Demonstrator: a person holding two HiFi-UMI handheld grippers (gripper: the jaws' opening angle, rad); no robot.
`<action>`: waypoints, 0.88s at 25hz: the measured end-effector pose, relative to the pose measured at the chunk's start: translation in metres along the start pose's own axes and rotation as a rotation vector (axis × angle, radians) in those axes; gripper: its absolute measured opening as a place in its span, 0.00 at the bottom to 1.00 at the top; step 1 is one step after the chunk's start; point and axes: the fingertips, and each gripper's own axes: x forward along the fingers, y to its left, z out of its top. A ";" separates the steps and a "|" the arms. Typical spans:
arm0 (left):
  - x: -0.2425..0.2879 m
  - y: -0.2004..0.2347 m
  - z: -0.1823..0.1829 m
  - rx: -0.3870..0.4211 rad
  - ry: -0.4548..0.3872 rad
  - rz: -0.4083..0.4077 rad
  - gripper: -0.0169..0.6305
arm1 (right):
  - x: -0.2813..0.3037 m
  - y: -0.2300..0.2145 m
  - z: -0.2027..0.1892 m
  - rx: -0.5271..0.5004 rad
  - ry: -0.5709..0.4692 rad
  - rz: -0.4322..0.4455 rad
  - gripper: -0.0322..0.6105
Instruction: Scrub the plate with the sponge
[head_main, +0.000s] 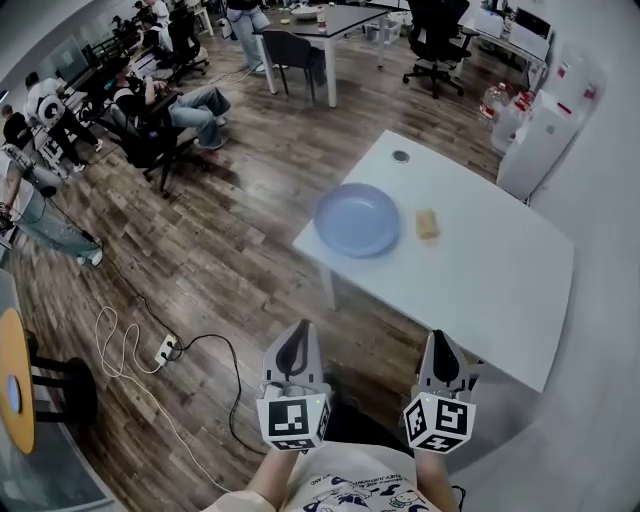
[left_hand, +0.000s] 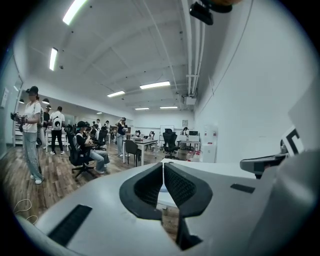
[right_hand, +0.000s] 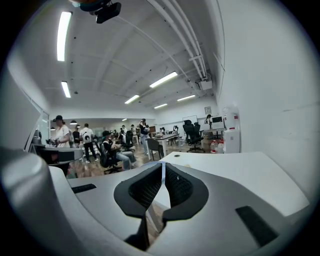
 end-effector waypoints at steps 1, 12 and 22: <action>0.003 0.001 -0.002 -0.002 0.006 0.001 0.05 | 0.004 -0.001 0.000 -0.001 0.003 0.000 0.10; 0.081 0.002 0.000 -0.016 0.019 -0.036 0.05 | 0.063 -0.026 0.008 -0.004 0.015 -0.055 0.10; 0.175 0.011 0.021 -0.016 0.033 -0.106 0.05 | 0.146 -0.037 0.029 -0.007 0.028 -0.109 0.10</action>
